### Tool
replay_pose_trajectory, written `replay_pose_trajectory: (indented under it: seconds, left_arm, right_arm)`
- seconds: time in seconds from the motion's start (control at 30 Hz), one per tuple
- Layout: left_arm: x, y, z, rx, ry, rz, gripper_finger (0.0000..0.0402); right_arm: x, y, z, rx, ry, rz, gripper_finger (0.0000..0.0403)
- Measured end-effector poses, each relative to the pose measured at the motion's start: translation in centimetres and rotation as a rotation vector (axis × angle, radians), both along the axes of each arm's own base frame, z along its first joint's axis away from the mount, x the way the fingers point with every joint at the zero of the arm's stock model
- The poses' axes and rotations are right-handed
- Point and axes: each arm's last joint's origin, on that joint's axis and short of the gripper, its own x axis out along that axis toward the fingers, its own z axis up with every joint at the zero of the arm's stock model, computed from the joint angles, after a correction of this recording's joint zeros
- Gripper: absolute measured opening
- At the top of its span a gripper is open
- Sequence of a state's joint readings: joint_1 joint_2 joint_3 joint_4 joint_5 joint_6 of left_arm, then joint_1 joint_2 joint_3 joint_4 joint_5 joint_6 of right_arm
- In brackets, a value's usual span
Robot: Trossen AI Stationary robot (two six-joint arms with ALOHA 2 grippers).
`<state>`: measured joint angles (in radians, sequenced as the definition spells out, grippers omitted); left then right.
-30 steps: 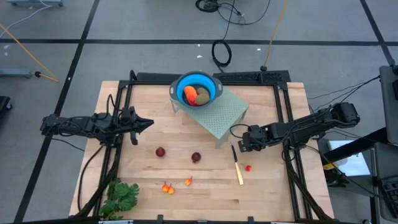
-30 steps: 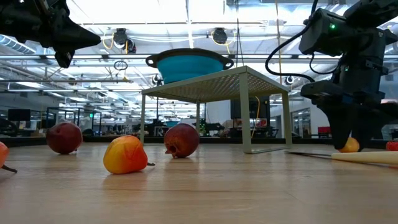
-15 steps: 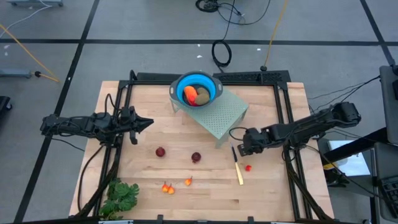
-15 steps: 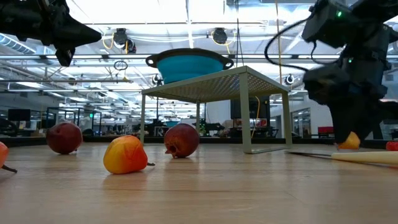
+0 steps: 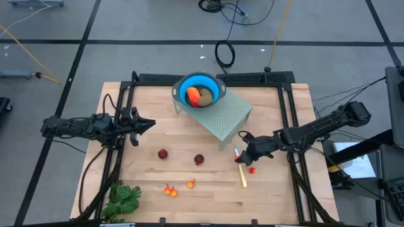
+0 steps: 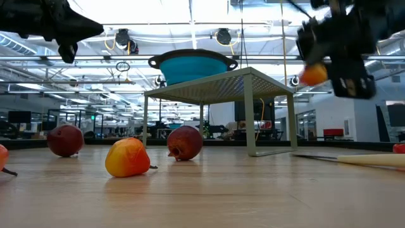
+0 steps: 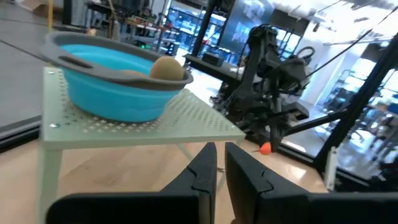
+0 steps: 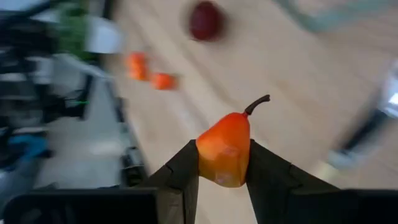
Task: Pick & Place Fruit
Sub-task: Put the pear into the blue strainer bowl on the shelf
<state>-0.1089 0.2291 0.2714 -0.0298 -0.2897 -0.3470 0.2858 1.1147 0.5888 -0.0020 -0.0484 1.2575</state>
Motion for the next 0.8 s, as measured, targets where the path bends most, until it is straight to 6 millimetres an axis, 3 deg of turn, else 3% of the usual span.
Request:
replay_pose_trajectory:
  seconds: [0.23, 0.43, 0.8]
  left_arm:
    - [0.4, -0.1, 0.4, -0.051, -0.046, -0.005, 0.0101]
    - [1.1, -0.2, 0.5, -0.062, -0.055, -0.033, 0.0150]
    - [3.2, -0.6, 0.9, -0.099, -0.116, -0.080, 0.0173]
  right_arm:
    - [1.0, 0.3, 2.0, -0.061, -0.265, 0.017, 0.0096]
    - [1.4, 0.3, 3.0, -0.124, -0.395, 0.028, 0.0096]
    - [3.0, 0.6, 7.7, -0.394, -0.604, 0.097, 0.0096]
